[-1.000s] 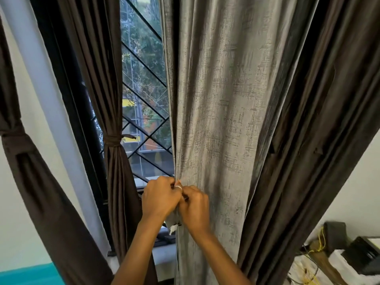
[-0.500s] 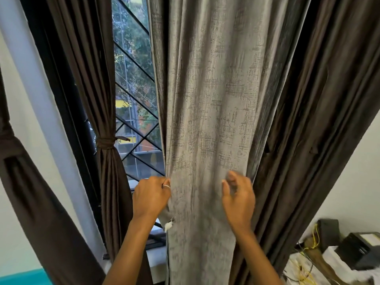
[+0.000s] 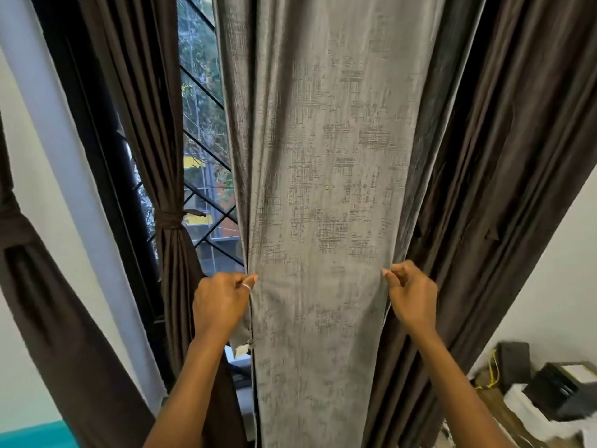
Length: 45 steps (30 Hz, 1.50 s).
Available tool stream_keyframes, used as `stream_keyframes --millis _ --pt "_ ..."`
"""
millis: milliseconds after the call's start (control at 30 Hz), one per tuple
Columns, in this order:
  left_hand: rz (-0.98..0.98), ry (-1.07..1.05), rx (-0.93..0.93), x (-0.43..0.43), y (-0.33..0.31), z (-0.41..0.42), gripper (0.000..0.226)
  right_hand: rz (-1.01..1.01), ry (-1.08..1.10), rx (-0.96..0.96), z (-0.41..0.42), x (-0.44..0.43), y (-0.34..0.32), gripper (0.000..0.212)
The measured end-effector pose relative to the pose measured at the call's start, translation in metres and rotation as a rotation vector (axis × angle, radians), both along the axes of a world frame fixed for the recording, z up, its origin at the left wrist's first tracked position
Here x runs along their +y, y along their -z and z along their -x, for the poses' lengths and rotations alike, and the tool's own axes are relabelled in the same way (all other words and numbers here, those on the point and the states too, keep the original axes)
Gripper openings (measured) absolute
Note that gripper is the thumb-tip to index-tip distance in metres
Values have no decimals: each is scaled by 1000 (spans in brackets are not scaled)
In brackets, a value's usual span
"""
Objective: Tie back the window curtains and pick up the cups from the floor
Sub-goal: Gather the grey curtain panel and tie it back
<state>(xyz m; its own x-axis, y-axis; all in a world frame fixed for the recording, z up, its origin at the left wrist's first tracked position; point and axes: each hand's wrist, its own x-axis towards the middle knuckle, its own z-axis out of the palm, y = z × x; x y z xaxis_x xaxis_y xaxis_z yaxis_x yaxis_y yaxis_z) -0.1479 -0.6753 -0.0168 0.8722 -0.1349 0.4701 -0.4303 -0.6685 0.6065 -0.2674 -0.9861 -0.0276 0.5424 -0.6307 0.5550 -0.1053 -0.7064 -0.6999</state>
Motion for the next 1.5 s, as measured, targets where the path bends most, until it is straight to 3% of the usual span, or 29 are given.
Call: stream_keyframes --millis 100,467,633,800,933,1233,1333,1433,1500 --pt "13 -14 12 -2 3 -1 51 45 18 -41 0 13 5 26" --pt "-39 114 -31 -40 1 37 61 -40 -231 -48 -14 101 16 13" --pt "-41 134 -23 -55 0 44 45 -1 -344 -91 -25 141 12 8" --pt "36 193 -23 -42 4 31 43 55 -389 -79 -32 146 11 29" --pt "71 251 4 -42 2 32 47 124 -386 -46 -31 152 15 7" --pt "-21 315 45 -46 -7 39 37 267 -322 0 -28 156 15 5" --pt "-108 303 55 -46 -16 35 43 194 -339 -34 -32 157 17 11" --pt "-184 298 49 -47 -25 32 50 43 -346 -32 -33 159 17 45" --pt "-189 268 40 -49 -27 33 58 -18 -355 -12 -32 159 16 56"
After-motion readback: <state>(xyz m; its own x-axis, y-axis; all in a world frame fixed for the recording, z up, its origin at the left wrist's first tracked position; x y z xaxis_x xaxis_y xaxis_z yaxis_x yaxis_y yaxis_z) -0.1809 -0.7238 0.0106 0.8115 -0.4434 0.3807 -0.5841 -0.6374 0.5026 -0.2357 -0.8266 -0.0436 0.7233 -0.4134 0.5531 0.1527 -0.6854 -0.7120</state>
